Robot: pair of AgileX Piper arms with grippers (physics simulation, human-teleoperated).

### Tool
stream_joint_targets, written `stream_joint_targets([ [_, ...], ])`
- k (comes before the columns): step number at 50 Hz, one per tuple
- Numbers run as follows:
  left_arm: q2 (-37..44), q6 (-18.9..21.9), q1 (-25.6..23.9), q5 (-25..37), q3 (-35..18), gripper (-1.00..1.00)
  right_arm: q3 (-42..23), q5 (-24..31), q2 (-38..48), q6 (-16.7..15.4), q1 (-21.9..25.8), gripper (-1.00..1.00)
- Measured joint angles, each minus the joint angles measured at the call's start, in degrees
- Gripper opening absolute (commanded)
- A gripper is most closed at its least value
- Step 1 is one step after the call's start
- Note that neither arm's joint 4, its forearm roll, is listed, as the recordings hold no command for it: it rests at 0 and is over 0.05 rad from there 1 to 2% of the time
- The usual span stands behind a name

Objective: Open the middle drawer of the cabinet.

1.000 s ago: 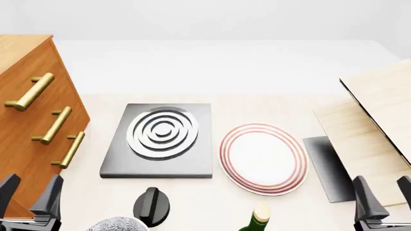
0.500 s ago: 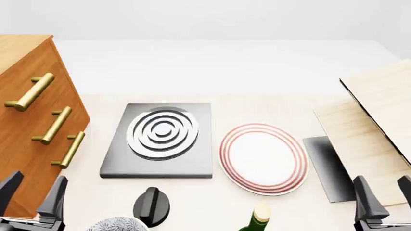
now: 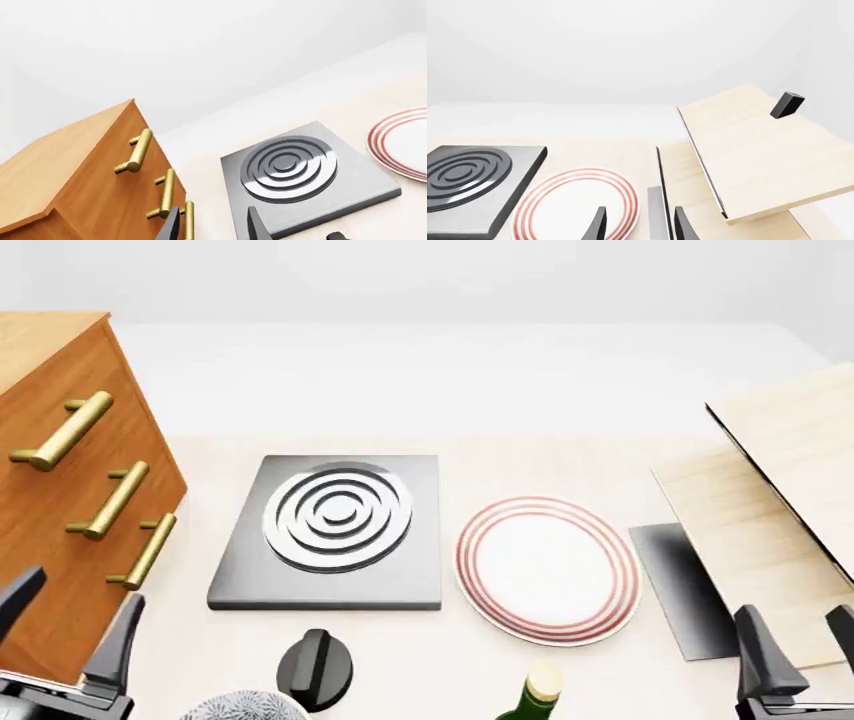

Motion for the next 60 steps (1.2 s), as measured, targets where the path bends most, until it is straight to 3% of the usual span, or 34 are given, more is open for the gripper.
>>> stream_joint_targets([
  [27,2.62,14.92,-2.39,1.70,-3.84,1.00,-0.03,0.04,-0.02,0.02,0.00,1.00],
  [44,6.15,24.67,-4.71,-1.11,-3.11,1.00,0.00,0.00,0.00,0.03,0.00,1.00],
  [60,11.64,31.19,-5.52,-5.86,-2.06,1.00,-0.01,0.02,0.00,0.04,0.00,1.00],
])
